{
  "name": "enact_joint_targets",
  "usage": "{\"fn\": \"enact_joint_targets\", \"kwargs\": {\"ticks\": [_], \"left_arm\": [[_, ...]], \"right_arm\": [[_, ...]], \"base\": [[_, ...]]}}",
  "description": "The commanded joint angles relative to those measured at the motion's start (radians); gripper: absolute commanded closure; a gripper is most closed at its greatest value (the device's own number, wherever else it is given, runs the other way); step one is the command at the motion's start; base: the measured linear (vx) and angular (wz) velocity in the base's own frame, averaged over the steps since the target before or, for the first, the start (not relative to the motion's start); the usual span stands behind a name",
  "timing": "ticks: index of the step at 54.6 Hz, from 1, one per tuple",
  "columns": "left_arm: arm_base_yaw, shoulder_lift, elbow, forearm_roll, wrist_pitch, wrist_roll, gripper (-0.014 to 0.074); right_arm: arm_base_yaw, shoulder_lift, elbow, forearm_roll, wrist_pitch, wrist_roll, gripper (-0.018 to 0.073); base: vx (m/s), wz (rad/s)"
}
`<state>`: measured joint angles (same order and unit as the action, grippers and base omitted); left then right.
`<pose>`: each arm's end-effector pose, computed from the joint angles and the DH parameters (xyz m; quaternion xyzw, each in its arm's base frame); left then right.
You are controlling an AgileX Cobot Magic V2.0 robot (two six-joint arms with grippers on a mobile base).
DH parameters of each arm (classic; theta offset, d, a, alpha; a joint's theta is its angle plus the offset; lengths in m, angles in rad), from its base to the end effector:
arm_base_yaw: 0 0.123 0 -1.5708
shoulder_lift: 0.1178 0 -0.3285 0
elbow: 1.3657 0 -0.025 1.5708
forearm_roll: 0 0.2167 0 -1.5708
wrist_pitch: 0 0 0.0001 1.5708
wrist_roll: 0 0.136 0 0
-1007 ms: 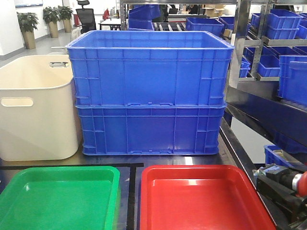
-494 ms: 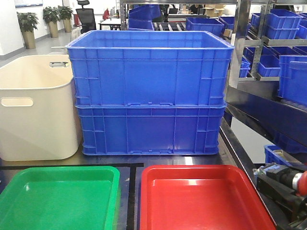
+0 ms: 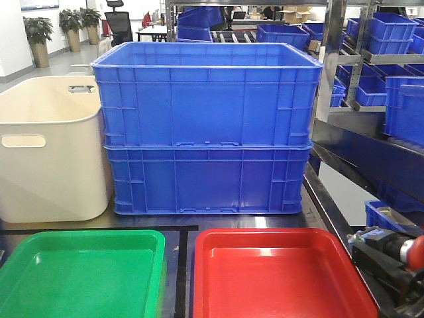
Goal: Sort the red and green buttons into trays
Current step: 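Lower green button into green tray and red button into red tray, then open both grippers to release the buttons into the trays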
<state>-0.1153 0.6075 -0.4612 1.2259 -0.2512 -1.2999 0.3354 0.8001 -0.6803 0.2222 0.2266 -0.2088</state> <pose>0.0998 -0.0435 0.3567 0.0952 0.6911 -0.1526 0.7001 0.1388 0.0555 0.3677 -0.1438 0.7776 0.1238 0.5994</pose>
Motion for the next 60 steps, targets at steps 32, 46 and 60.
{"fn": "enact_joint_targets", "kwargs": {"ticks": [32, 46, 60], "left_arm": [[-0.006, 0.606, -0.144, -0.025, -0.181, 0.017, 0.0571], [-0.006, 0.683, -0.144, -0.025, -0.176, 0.019, 0.0498], [-0.006, 0.704, -0.144, -0.025, -0.169, 0.019, 0.0227]], "right_arm": [[0.162, 0.432, -0.035, 0.011, -0.414, -0.010, 0.0565], [0.162, 0.535, -0.035, 0.046, -0.382, -0.009, 0.0537], [0.162, 0.576, -0.035, 0.058, -0.301, -0.009, 0.0361]], "base": [[0.00, 0.00], [0.00, 0.00], [0.00, 0.00]]}}
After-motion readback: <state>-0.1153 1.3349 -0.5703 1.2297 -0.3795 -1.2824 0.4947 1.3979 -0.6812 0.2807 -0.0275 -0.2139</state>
